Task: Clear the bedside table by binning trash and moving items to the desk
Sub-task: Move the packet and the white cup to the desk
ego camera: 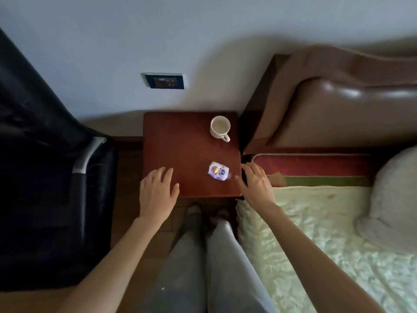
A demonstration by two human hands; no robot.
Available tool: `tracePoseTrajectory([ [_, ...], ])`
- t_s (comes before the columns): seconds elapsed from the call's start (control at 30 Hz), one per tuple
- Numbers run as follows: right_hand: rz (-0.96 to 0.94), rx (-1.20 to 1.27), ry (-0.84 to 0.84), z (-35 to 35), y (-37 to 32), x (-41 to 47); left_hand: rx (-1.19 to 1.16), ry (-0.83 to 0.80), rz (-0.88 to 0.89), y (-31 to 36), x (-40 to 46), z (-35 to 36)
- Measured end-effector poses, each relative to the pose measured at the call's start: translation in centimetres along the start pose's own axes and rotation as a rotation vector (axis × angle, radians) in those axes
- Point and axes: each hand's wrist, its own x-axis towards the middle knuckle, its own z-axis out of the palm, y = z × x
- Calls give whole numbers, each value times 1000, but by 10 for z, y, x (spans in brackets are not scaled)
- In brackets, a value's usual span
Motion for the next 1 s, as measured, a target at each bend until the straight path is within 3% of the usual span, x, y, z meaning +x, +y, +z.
tracePoseTrajectory([
  [0.33, 2, 56, -146, 63, 51, 77, -56, -33, -39, 34, 73, 84],
  [0.7, -99, 156, -36, 94, 73, 133, -168, -67, 69, 87, 130, 194],
  [1.0, -101, 208, -49, 99, 80, 135, -251, -59, 33, 88, 141, 214],
])
